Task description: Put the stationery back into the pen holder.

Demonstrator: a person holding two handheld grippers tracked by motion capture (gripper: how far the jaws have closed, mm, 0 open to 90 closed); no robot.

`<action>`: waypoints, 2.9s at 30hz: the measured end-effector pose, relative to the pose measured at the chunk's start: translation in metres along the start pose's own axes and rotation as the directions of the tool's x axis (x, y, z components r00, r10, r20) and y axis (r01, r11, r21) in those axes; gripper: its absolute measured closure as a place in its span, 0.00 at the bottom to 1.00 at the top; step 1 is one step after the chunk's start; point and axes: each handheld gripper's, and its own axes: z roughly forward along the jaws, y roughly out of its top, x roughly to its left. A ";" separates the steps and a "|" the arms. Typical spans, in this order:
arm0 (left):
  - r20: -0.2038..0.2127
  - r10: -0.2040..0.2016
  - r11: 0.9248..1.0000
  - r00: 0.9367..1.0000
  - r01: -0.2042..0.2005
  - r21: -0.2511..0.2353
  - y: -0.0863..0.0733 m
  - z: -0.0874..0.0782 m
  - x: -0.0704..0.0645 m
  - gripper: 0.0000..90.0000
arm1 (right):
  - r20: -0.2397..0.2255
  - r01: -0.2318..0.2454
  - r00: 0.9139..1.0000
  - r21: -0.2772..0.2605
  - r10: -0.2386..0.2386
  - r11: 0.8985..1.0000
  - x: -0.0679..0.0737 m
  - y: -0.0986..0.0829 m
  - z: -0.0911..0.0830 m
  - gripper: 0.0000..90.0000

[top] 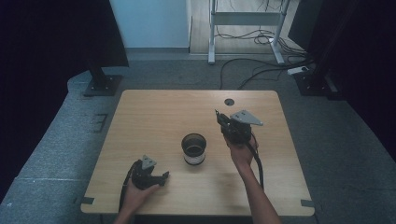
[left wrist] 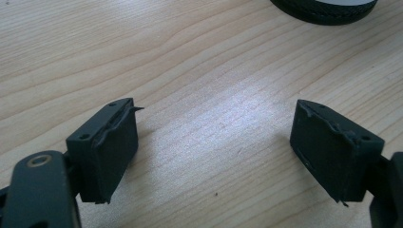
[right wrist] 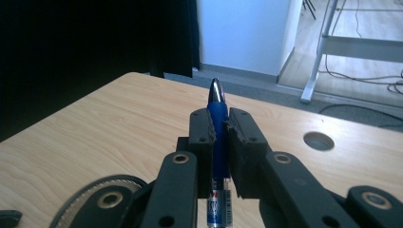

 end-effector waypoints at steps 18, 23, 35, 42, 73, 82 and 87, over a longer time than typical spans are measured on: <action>0.002 -0.002 1.000 1.000 0.002 -0.002 0.000 0.000 0.000 0.18 | -0.029 0.036 0.999 -0.001 -0.036 0.999 0.022 0.012 0.017 0.87; 0.002 -0.002 1.000 1.000 0.002 -0.001 0.000 0.000 0.000 0.18 | -0.051 0.034 0.998 -0.003 -0.035 0.999 0.028 0.016 0.021 0.87; 0.005 -0.006 1.000 1.000 0.006 -0.003 0.000 0.000 0.001 0.18 | -0.083 0.034 0.996 -0.001 -0.034 0.999 0.042 0.023 0.040 0.87; 0.013 -0.011 1.000 1.000 0.012 -0.005 0.000 0.000 0.002 0.18 | -0.094 0.050 0.994 0.006 -0.049 0.999 0.053 0.025 0.058 0.87; 0.015 -0.010 1.000 1.000 0.010 -0.005 0.000 0.000 0.002 0.18 | -0.137 0.033 0.990 0.013 -0.031 0.999 0.073 0.024 0.087 0.87; 0.015 -0.009 1.000 1.000 0.009 -0.005 0.000 0.000 0.002 0.18 | -0.134 0.040 0.990 0.034 -0.035 0.999 0.075 0.016 0.097 0.87; 0.018 -0.010 1.000 1.000 0.010 -0.005 0.000 0.000 0.002 0.18 | -0.132 0.042 0.991 0.040 -0.036 0.998 0.074 0.010 0.097 0.86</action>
